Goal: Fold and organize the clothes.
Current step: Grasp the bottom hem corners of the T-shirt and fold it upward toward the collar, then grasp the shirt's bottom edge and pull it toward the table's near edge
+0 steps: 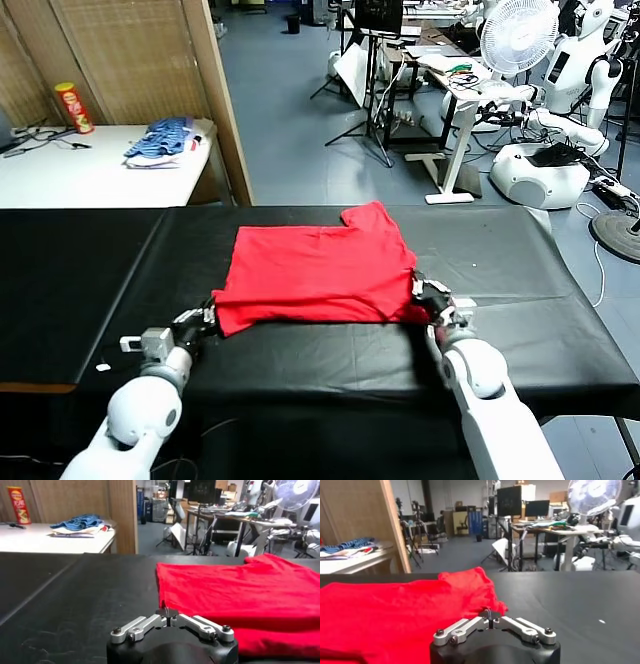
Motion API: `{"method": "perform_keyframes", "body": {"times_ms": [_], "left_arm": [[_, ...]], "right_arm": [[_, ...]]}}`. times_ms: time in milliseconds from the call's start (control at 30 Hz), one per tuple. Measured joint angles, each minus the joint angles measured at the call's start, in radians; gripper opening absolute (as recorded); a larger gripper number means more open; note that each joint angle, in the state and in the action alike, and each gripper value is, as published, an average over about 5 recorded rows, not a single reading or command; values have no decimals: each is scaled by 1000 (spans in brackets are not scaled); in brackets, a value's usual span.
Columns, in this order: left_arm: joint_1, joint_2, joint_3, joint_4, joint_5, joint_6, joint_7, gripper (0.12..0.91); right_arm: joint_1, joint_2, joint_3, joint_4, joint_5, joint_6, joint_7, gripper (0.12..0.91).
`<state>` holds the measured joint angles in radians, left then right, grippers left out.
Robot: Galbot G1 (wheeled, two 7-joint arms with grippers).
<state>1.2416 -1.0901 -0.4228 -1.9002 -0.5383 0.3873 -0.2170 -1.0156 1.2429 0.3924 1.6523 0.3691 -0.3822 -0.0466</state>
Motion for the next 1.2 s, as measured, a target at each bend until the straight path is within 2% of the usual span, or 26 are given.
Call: {"method": "perform_keyframes", "body": {"times_ms": [67,167,267,367,433,567,667,833,933,1000,1200], "left_arm": [[-1,2,-1,-5,0,1,1,220],[11,5,-8,-20,2,1,3,383],[31,8,-17,-37,4,1,5,551],[54,7,-20,-52,1,1,7,706],[69,6,-20,-59,-6,3,11,768],[92,3,-17,-65,-35,20,26,796],[103,1,-15,-64,-48,32,36,798],[112,-2,-16,-53,-65,42,40,776],[112,-2,-20,-45,-85,47,40,659],[111,-1,-22,-40,-91,50,40,547],[113,8,-24,-37,-59,56,39,212]], "right_arm": [[-37,-21,9,46,9,-10,3,526],[-106,-53,26,120,7,-12,5,687],[-173,-72,47,180,-1,-8,6,778],[-225,-79,59,216,-11,-4,6,795],[-246,-79,61,231,-18,-3,6,789],[-267,-76,56,241,-29,-4,5,728],[-276,-71,51,242,-35,-5,6,617],[-288,-63,47,241,-36,-10,13,339],[-293,-58,49,244,-32,-12,29,188],[-297,-56,52,250,-24,-20,45,136],[-320,-63,69,297,20,-93,99,125]]}}
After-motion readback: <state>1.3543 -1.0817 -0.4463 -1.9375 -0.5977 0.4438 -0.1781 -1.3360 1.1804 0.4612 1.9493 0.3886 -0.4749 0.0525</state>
